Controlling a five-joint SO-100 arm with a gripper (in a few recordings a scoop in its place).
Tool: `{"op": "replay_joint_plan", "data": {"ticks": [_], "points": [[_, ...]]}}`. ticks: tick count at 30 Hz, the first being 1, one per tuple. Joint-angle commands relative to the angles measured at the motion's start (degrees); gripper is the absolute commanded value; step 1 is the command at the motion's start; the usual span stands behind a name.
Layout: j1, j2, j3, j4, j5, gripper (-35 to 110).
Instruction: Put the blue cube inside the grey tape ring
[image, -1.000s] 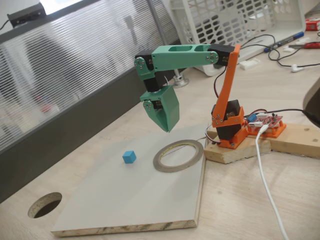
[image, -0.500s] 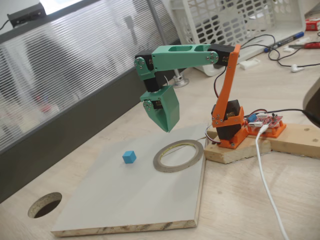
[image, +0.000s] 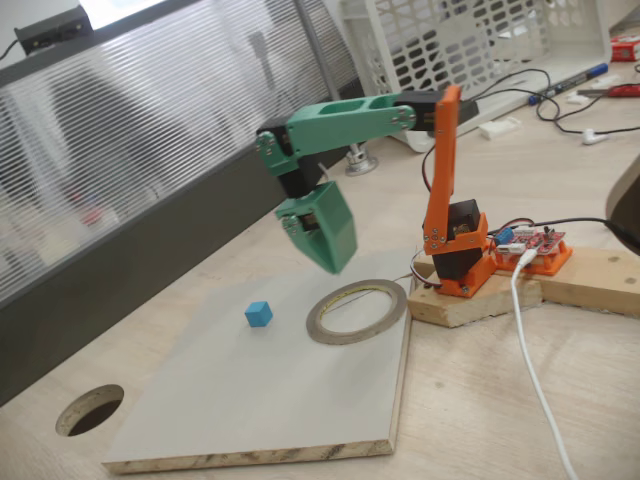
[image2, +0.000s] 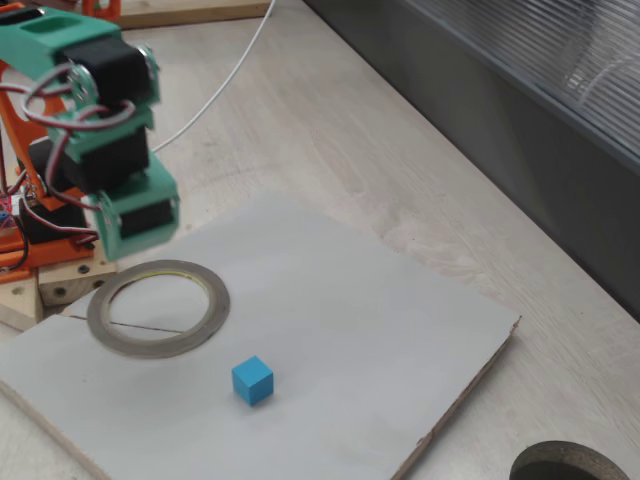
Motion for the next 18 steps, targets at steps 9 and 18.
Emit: {"op": "replay_joint_plan", "data": {"ticks": [9,18], "points": [[1.14,-34.54,-43.59,1.14,0.26,1],[1.05,-41.84,-54.4,1.23,0.44,1]]}}
